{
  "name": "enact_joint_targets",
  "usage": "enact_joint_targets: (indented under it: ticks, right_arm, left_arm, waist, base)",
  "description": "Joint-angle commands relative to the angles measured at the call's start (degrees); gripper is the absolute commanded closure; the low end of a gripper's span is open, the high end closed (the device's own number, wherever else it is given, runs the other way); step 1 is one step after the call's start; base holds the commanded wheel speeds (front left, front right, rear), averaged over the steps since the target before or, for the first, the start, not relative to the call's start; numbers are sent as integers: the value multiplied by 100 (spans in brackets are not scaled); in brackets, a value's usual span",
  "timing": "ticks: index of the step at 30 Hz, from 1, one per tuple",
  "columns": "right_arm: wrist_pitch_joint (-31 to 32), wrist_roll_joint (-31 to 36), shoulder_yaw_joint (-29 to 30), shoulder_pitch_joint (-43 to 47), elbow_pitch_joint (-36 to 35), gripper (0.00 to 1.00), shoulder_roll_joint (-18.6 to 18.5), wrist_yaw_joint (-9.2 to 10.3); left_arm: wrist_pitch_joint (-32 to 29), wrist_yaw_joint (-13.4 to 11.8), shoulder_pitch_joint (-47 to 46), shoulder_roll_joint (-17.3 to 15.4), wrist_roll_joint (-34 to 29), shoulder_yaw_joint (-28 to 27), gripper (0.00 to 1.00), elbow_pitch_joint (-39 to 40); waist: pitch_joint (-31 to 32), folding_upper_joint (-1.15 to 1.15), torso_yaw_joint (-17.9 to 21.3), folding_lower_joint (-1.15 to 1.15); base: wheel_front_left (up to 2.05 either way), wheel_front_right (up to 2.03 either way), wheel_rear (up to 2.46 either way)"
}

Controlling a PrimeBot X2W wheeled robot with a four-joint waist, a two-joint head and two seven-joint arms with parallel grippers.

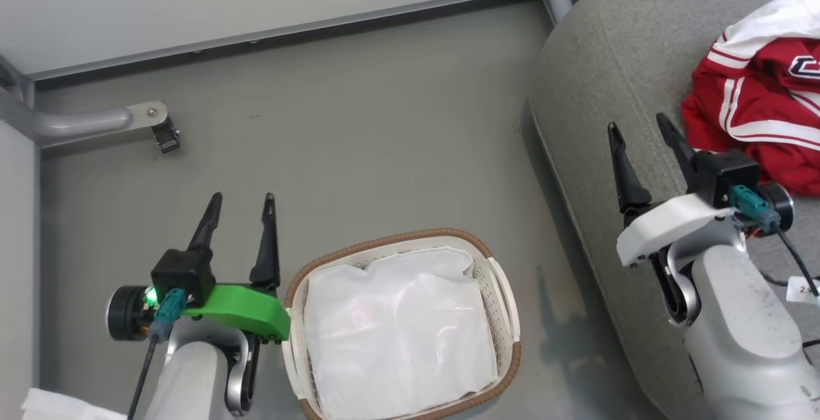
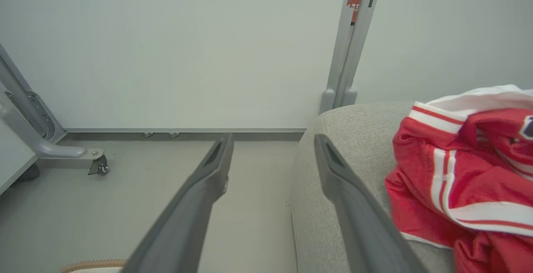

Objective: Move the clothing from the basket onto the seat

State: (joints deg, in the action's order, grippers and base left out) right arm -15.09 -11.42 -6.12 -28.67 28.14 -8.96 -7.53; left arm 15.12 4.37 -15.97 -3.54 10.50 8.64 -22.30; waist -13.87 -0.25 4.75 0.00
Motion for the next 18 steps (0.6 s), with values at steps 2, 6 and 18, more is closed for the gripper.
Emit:
enact_joint_targets:
  ticks: [2, 6, 18]
  right_arm:
    - [-9, -119, 76, 252, 27, 0, 127, 8]
    - [-9, -105, 78, 560, -17, 0, 272, 8]
    - [-9, -21, 112, 1299, -44, 0, 479, 8]
  left_arm:
    - [4, -40, 206, 14, -43, -212, 0, -31]
    - [4, -60, 450, 29, -153, -515, 0, -107]
    - [4, 145, 1065, 58, -5, -945, 0, -263]
  waist:
    - [317, 25, -326, 0]
    - [469, 25, -451, 0]
    - [925, 25, -632, 0]
  base:
    - [0, 0, 0]
    - [0, 0, 0]
    - [0, 0, 0]
